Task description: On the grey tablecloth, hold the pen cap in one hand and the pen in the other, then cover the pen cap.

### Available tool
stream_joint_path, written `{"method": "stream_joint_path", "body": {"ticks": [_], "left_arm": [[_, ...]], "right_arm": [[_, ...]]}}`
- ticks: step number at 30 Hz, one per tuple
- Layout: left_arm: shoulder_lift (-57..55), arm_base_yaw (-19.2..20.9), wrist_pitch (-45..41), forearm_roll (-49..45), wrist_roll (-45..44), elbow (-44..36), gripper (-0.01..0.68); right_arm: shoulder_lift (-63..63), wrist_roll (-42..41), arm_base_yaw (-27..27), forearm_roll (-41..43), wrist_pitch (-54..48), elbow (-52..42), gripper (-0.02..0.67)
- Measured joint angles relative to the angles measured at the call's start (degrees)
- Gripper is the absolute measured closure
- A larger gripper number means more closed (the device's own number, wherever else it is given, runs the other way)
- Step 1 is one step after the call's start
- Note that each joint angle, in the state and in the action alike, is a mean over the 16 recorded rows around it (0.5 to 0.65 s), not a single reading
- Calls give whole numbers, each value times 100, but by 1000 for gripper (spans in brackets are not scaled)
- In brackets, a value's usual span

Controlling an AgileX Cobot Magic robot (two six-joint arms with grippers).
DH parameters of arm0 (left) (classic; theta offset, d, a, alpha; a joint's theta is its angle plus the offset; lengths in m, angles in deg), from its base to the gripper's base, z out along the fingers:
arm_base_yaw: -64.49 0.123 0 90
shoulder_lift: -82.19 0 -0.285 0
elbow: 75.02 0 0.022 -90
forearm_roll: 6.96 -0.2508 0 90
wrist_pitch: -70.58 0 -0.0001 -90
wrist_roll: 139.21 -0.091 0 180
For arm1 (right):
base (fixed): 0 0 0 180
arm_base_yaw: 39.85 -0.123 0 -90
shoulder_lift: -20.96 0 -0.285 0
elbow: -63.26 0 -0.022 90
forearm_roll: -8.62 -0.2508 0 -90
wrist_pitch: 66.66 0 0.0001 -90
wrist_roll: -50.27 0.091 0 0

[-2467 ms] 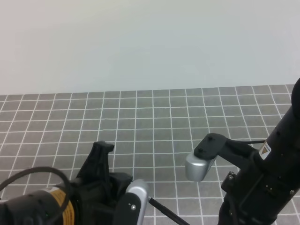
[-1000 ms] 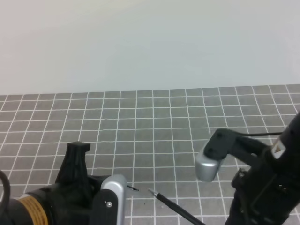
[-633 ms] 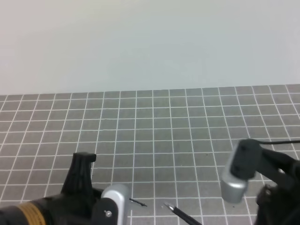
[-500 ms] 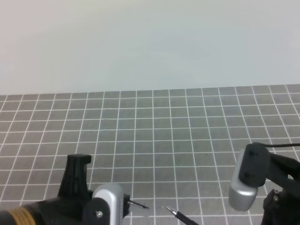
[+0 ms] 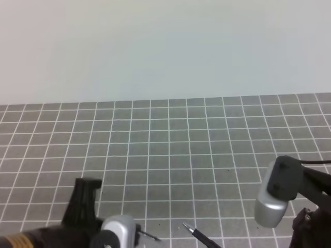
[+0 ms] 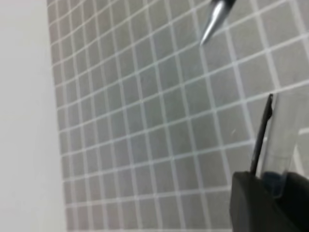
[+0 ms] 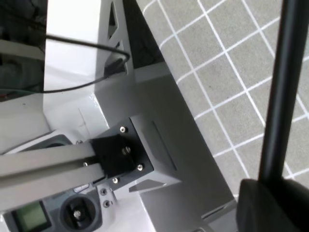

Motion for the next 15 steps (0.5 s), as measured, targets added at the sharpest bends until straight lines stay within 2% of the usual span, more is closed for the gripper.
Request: {"method": "stream_joint_path", "body": {"ticks": [15], "left_arm": [[-51, 0, 240, -1135, 110, -1, 603]], "right_arm": [[-472, -95, -187, -515, 0, -2, 585]]}}
